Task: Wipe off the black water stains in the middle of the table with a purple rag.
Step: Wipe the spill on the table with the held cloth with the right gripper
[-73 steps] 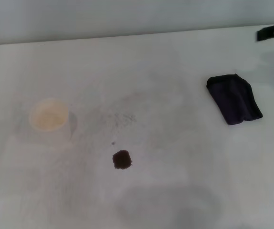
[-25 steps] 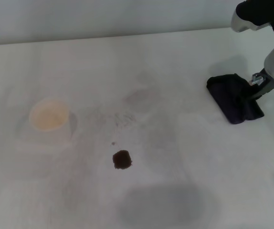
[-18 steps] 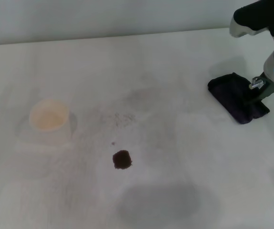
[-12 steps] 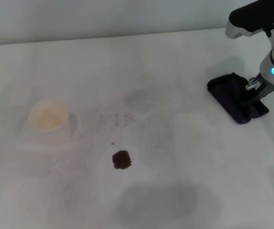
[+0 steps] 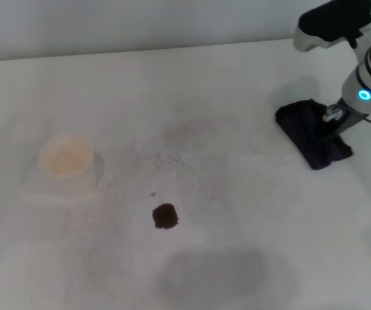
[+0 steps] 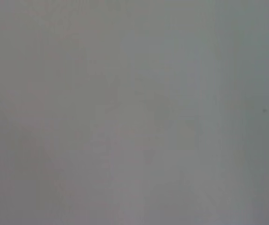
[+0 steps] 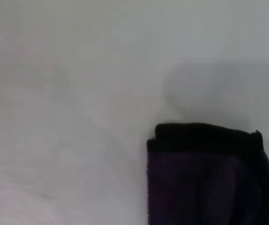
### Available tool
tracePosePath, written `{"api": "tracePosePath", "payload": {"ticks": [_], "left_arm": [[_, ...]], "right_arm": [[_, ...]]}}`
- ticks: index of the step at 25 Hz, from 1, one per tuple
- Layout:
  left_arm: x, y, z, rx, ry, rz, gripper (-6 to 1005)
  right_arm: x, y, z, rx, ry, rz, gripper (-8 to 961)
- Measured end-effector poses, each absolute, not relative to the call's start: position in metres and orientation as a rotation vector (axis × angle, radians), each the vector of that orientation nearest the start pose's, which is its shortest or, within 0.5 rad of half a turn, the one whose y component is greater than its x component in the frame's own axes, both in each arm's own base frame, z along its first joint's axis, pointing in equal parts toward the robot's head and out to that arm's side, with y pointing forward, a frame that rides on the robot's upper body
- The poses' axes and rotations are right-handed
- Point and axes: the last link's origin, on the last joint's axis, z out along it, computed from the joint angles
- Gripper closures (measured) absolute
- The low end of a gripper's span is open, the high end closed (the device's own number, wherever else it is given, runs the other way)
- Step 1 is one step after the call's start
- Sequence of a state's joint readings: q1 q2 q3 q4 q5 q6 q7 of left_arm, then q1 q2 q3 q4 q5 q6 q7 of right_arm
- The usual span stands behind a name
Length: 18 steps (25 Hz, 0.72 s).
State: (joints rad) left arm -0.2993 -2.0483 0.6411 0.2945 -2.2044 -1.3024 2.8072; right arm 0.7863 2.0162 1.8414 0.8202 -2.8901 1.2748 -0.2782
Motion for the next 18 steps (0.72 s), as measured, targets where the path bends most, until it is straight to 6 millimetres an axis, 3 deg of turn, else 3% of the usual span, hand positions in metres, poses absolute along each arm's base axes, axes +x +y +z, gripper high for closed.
{"api": "tracePosePath", "payload": {"ticks": [6, 18], "left_arm": [[-0.368, 0.303, 0.072, -1.587, -0.297, -0.613, 138], [-0.363, 0.307, 0.068, -1.593, -0.293, -0.626, 137]], "right_arm": [[0.233, 0.398, -0.009, -2.219, 1.255, -0.615, 851], [0.182, 0.371, -0.069, -2.520, 1.172, -0.551, 854]]}}
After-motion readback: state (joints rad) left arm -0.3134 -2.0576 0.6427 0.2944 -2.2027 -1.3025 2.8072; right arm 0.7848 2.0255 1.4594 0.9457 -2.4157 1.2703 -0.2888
